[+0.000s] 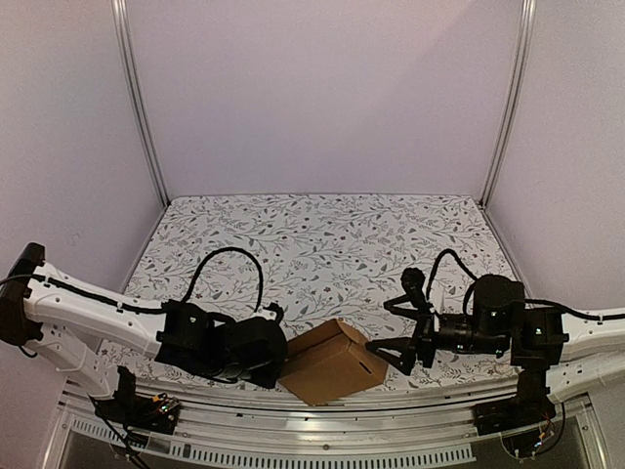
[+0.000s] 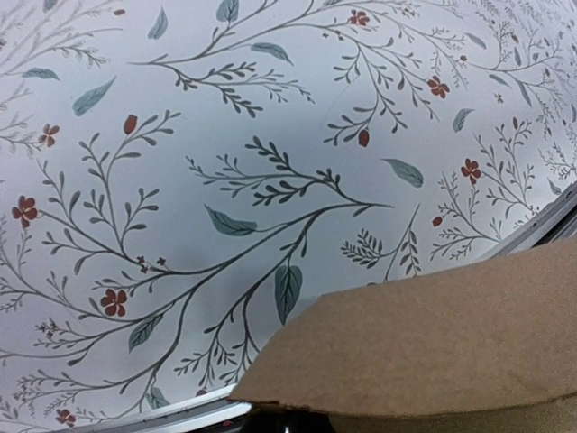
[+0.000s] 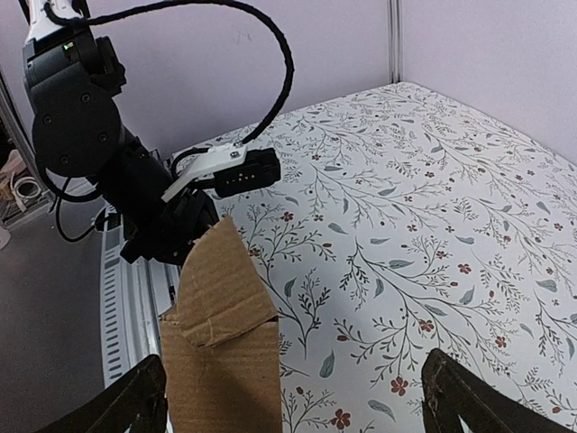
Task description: Fold the paper box
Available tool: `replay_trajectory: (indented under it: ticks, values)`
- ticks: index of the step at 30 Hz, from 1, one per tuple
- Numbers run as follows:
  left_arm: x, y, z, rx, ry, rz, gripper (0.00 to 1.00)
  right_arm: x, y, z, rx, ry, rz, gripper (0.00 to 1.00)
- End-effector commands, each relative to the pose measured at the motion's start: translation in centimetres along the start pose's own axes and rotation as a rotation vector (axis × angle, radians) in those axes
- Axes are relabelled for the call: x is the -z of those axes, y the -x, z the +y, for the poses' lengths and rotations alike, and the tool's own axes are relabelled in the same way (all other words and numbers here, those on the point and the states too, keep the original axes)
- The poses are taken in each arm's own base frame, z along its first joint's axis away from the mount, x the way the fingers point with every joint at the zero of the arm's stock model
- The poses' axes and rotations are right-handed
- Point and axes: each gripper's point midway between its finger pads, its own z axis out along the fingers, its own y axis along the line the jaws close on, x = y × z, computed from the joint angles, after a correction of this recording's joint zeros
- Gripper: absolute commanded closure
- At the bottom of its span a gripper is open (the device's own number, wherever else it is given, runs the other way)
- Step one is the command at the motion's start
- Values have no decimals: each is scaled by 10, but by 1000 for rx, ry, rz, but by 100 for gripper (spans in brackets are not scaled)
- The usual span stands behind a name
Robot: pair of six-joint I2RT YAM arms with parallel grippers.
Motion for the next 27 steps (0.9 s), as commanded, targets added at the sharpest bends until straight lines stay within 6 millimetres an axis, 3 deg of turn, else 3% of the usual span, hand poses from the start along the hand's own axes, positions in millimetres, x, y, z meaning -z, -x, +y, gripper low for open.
replay_trajectory:
  ticks: [1, 11, 27]
  values:
    - [9, -2, 7, -55, 45, 3, 100, 2, 6, 2, -23, 3, 6, 4]
    - [21, 12, 4, -68, 52, -34, 100, 1, -4, -6, -43, -34, 9, 5]
    - [31, 17, 2, -71, 66, -34, 100, -6, -25, -23, -93, -112, -24, 6]
